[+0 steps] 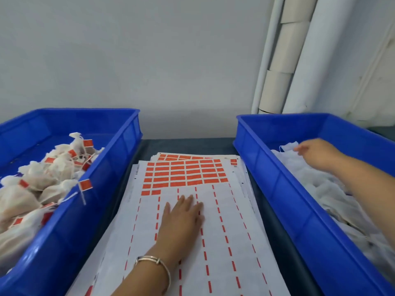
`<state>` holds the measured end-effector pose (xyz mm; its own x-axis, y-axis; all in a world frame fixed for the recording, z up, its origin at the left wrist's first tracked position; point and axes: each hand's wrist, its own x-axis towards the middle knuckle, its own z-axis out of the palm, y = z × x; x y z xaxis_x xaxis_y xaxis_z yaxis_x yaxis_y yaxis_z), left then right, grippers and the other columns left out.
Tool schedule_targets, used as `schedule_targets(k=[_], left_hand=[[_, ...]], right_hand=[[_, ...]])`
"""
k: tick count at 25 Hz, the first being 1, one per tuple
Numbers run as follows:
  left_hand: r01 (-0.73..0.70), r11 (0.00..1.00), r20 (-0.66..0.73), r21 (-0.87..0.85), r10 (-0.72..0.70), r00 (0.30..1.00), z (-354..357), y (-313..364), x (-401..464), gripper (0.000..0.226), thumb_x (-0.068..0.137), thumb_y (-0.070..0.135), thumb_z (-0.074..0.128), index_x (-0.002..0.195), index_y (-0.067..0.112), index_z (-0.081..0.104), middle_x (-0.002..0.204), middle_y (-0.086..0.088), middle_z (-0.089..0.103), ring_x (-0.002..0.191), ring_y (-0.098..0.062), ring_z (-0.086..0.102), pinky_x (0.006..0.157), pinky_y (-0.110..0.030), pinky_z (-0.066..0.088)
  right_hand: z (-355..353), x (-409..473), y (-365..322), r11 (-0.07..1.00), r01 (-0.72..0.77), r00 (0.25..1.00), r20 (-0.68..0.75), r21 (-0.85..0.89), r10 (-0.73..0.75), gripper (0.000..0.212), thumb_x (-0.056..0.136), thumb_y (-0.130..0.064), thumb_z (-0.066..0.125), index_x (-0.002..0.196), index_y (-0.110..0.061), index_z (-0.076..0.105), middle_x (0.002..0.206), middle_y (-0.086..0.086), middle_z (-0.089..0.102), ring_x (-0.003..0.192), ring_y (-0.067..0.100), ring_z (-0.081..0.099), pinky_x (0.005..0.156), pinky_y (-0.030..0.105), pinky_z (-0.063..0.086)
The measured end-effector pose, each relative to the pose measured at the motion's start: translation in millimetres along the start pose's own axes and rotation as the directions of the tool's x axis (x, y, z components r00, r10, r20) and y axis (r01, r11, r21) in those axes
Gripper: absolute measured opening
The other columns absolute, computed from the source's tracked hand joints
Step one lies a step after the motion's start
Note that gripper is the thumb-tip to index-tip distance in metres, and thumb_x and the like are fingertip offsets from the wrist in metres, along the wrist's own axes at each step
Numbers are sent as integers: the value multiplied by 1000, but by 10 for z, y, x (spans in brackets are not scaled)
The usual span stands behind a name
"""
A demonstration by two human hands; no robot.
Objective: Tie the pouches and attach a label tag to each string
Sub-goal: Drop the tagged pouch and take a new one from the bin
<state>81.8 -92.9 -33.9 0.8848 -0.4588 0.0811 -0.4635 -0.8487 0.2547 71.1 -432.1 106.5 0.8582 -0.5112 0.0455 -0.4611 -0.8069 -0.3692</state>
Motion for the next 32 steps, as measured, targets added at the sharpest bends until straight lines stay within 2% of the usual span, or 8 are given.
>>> schedule_targets(k=[6, 9, 15, 18, 20, 27, 30, 32], left_hand=[[28, 999, -35, 33, -27, 999, 92, -27, 37, 47, 97, 49, 23, 144, 42, 21, 156, 17, 10, 144, -11, 3, 107, -35, -10], [37, 999, -51, 27, -36, 998, 90, -21, 31, 47, 97, 49, 25, 144, 42, 24, 155, 17, 12, 144, -10, 4, 108, -33, -9], [41, 999, -50, -1, -41, 998, 91, -29, 17, 46, 97, 49, 27, 142, 43, 27, 155, 18, 14, 144, -9, 6, 107, -32, -9], [27, 1000, -59, -16, -27, 998, 89, -29, 6, 45, 97, 49, 28, 142, 42, 28, 154, 18, 16, 144, -9, 7, 107, -31, -8], [19, 1000, -70, -23, -21, 997, 82, -35, -1, 44, 97, 48, 28, 141, 42, 30, 154, 18, 17, 144, -9, 8, 107, -31, -8], [9, 994, -98, -105, -19, 995, 52, -30, -10, 41, 97, 46, 33, 138, 39, 38, 152, 16, 25, 142, -9, 16, 109, -30, -4], [41, 972, -106, -232, -68, 992, -1, -34, -21, 38, 95, 46, 41, 132, 39, 45, 146, 17, 36, 138, -9, 27, 114, -33, 7], [99, 864, -81, -493, -159, 984, -84, -14, -47, 34, 92, 46, 49, 126, 42, 48, 139, 18, 45, 130, -10, 39, 111, -37, 27]], right_hand=[[376, 76, 357, 978, -36, 961, 263, -204, 90, 41, 91, -8, 42, 128, -19, 57, 128, 7, 56, 118, 25, 51, 96, 31, 38], [302, 148, 421, 964, 37, 984, 179, -265, 11, 19, 89, -11, 52, 91, -14, 71, 108, 4, 67, 94, 20, 58, 80, 29, 46], [184, 62, 522, 937, 61, 993, 116, -344, -23, 31, 84, -3, 56, 111, -14, 68, 108, 4, 64, 95, 21, 59, 79, 31, 51], [119, -18, 504, 928, -10, 1000, 18, -372, 18, 13, 86, -11, 60, 82, -5, 71, 80, 7, 63, 70, 25, 59, 64, 36, 49], [-1, -77, 457, 962, -49, 995, -95, -268, 25, 27, 89, -13, 59, 68, 3, 64, 66, 11, 58, 60, 27, 51, 56, 35, 40], [-441, -420, -329, 937, 308, 811, -468, -168, -350, 20, 94, -12, 54, 97, -6, 72, 98, 13, 66, 94, 32, 52, 83, 44, 43], [-378, -615, -871, 903, 429, 829, -388, -20, -402, 19, 95, -18, 52, 97, -10, 70, 94, 7, 65, 87, 25, 55, 77, 38, 45], [-236, -772, -1173, 875, 484, 848, -241, -11, -473, 19, 95, -21, 53, 99, -13, 69, 93, 3, 66, 85, 22, 57, 77, 36, 48]])
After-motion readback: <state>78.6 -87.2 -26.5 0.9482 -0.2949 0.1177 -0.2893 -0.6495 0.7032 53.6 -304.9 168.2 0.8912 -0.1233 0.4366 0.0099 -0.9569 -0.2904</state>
